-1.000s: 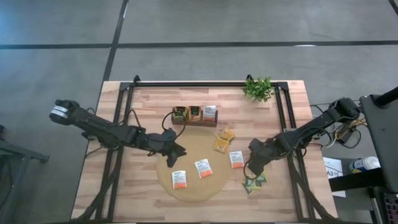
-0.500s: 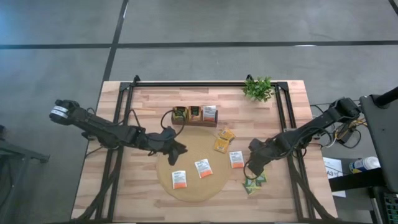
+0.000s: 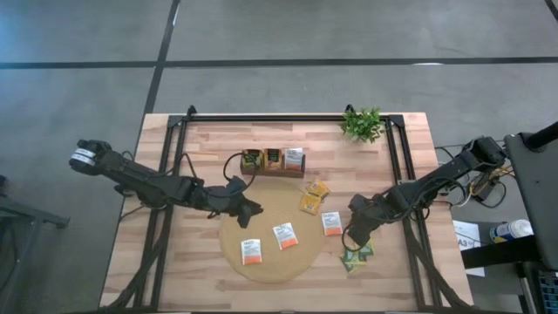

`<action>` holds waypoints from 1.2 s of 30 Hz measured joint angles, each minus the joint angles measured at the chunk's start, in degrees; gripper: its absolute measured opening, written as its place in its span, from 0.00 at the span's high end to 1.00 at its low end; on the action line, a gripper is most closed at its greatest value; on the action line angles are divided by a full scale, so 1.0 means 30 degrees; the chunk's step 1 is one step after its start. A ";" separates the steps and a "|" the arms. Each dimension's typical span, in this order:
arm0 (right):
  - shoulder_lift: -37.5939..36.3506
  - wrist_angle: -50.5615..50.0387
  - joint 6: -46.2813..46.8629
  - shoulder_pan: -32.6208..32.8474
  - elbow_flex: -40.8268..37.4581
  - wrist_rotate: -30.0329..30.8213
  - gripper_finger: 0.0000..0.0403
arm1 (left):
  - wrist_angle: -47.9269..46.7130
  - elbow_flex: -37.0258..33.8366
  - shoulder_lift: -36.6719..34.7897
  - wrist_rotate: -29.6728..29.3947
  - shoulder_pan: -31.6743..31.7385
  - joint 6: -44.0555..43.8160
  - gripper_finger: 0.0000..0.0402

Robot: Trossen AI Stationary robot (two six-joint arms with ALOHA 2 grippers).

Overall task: Pick & Place Tea
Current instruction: Put the yellow tea bag into the middle section of the wooden organizer

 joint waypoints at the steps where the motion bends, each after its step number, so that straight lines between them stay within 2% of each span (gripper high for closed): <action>1: 0.0000 0.0000 0.0008 0.0000 0.0000 0.0002 0.69 | 0.0000 0.0000 0.0000 0.0000 0.0003 -0.0058 0.73; 26: 0.0080 0.0340 0.0026 -0.0036 -0.0323 0.0009 0.70 | 0.0000 0.0000 0.0000 0.0000 -0.0004 -0.0602 0.73; 30: 0.0080 0.0360 0.0041 -0.0036 -0.0328 0.0006 0.69 | 0.0000 0.0000 0.0000 0.0000 -0.0004 -0.1689 0.73; 36: 0.0080 0.0386 0.0000 -0.0036 -0.0328 0.0002 0.68 | 0.0007 0.0000 0.0000 0.0000 -0.0004 -0.5763 0.73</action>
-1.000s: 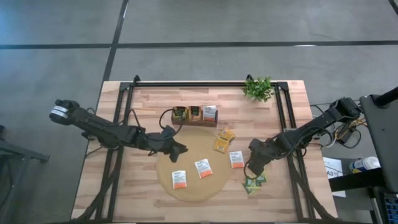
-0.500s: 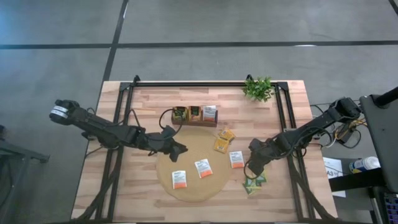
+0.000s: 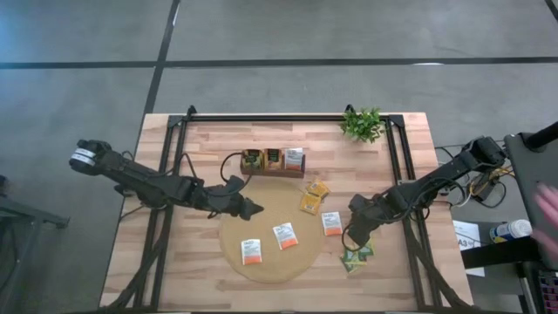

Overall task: Pick & Place Tea
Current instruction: Put the yellow tea bag into the middle section of the wooden organizer

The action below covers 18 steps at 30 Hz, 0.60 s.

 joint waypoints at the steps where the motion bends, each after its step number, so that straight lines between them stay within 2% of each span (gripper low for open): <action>1: 0.0000 0.0028 0.0035 0.0000 0.0000 0.0007 0.68 | 0.0000 0.0000 0.0000 0.0004 0.0000 -0.0770 0.73; 8: 0.0000 0.0064 0.0000 0.0000 0.0000 0.0002 0.70 | 0.0018 0.0049 0.0000 0.0006 0.0000 -0.3370 0.73; 18: -0.0015 0.0103 0.0000 -0.0005 0.0007 0.0007 0.70 | 0.0094 0.0175 0.0000 -0.0204 0.0000 -0.2969 0.73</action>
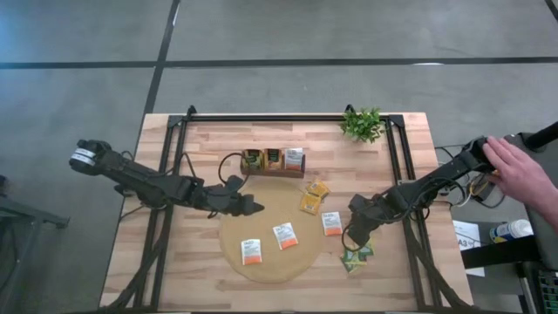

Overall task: Pick & Place Tea
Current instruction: Put the yellow tea bag into the middle section of the wooden organizer

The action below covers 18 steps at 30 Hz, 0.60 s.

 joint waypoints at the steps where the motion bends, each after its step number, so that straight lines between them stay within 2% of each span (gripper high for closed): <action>1: 0.0000 0.0000 0.0012 -0.0002 -0.0002 0.0000 0.70 | -0.0006 0.0000 0.0000 -0.0133 0.0000 0.0180 0.73; 10: 0.0000 0.0000 0.0002 0.0005 -0.0002 0.0000 0.68 | 0.0001 -0.0007 0.0000 -0.0640 0.0000 0.0902 0.73; 18: 0.0000 0.0000 0.0003 0.0005 -0.0006 0.0000 0.70 | 0.0001 -0.0007 0.0000 -0.0651 0.0000 0.0959 0.73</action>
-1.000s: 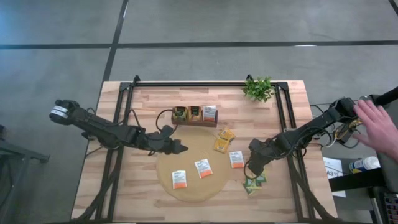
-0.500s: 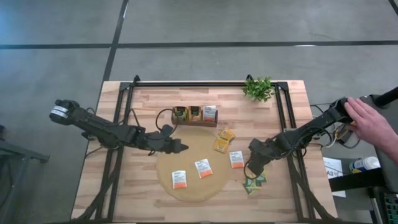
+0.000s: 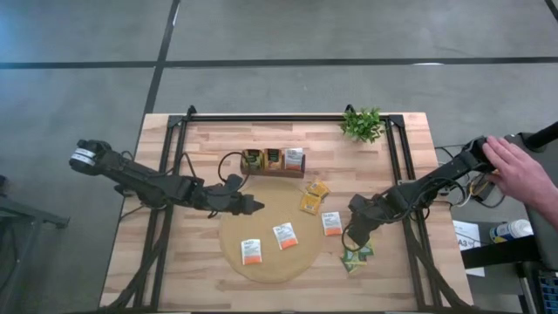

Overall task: Pick & Place Tea
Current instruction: Put the yellow tea bag into the middle section of the wooden organizer

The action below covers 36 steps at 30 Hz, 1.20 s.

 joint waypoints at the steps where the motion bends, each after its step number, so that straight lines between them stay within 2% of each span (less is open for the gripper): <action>1: 0.0000 0.0000 -0.0003 0.0000 -0.0001 0.0000 0.70 | 0.0000 0.0000 0.0000 0.0003 0.0000 0.0000 0.73; 23: 0.0029 0.0000 0.0019 -0.0007 -0.0001 0.0000 0.68 | 0.0029 -0.0022 0.0000 -0.0012 0.0000 -0.0138 0.73; 36: 0.0022 0.0000 0.0002 0.0000 -0.0001 0.0000 0.70 | 0.0029 -0.0022 0.0000 -0.0187 0.0001 0.0416 0.73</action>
